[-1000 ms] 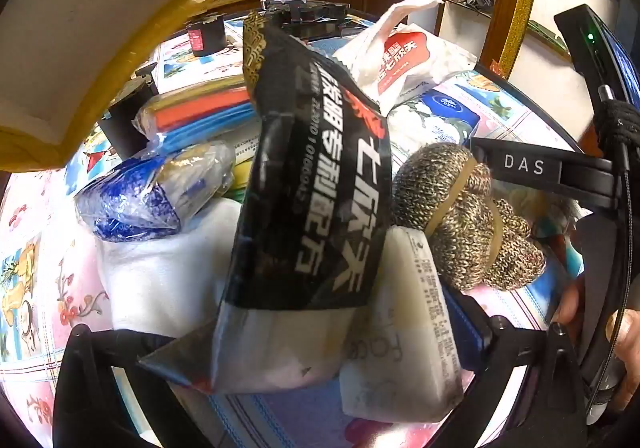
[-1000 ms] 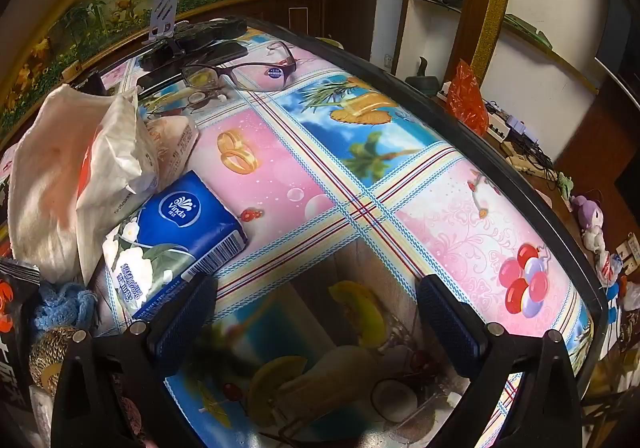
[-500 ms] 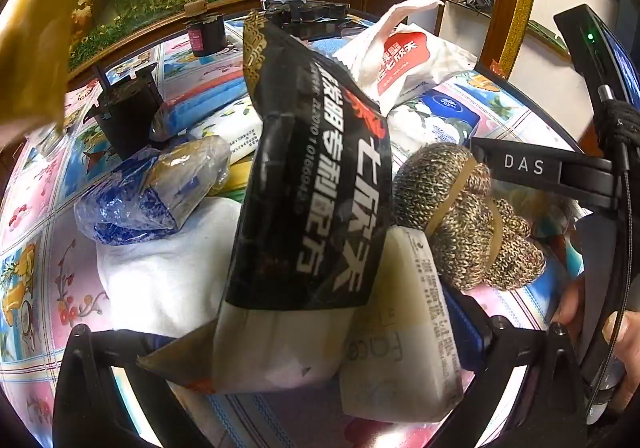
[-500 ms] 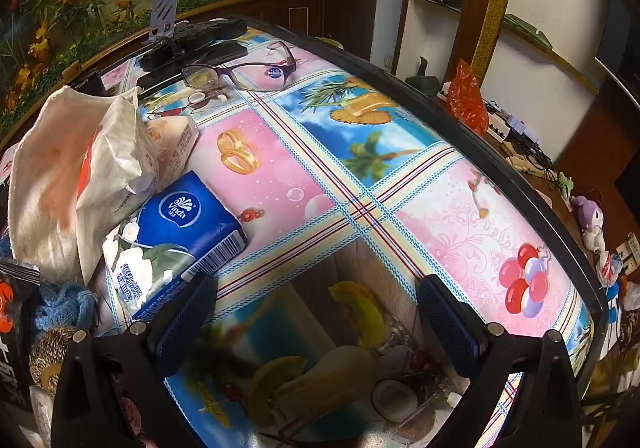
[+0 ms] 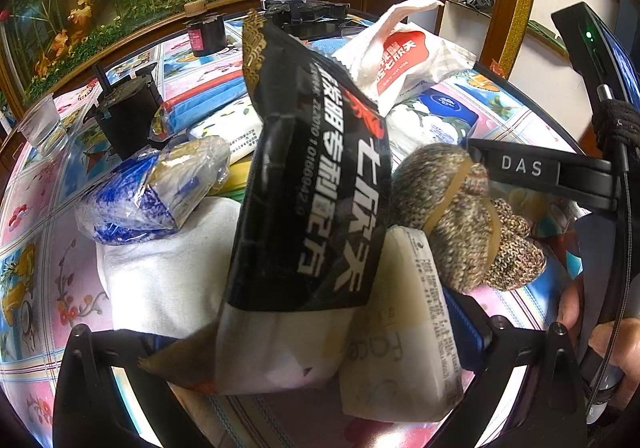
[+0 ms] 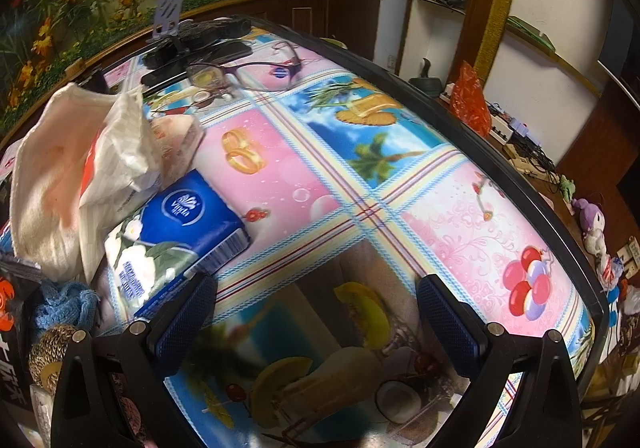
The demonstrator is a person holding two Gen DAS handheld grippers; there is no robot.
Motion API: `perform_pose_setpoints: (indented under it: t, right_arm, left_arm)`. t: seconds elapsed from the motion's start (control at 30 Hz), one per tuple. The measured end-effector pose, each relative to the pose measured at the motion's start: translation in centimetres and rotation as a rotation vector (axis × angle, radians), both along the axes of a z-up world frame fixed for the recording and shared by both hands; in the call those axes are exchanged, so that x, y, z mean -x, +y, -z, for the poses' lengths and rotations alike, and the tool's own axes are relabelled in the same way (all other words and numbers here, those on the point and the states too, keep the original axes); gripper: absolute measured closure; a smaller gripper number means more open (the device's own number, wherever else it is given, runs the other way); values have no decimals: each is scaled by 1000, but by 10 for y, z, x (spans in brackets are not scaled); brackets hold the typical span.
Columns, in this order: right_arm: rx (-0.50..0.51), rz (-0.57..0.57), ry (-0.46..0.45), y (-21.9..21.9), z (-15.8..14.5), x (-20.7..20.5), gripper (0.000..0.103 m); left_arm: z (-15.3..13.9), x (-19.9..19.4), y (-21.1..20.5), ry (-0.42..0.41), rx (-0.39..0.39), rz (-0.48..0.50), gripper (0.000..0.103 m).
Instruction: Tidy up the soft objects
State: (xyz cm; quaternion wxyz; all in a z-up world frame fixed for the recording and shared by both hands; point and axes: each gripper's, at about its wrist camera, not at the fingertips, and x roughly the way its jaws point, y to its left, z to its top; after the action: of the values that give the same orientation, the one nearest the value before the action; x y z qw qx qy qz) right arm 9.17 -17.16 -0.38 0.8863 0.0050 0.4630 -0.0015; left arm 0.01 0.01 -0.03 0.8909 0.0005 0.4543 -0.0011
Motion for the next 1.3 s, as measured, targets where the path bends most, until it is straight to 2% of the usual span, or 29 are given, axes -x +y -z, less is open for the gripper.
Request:
perform_pose_setpoints:
  t: [0.23,0.4,0.5,1.3]
  right_arm:
    - [-12,-3,-2,14,1,1,1]
    - [-42,-129,-11,46,-1,13,1]
    - [-38,-165,-12,59,-1,18,1]
    - [-75,-207,-22,58,-1,20,1]
  left_arm:
    - [0,-4,0,0,1,18,0]
    - [0,9,2,-1,7,100,0]
    - [0,10,3,-2,7,105,0]
    - [0,11,1,-3,6,111,0]
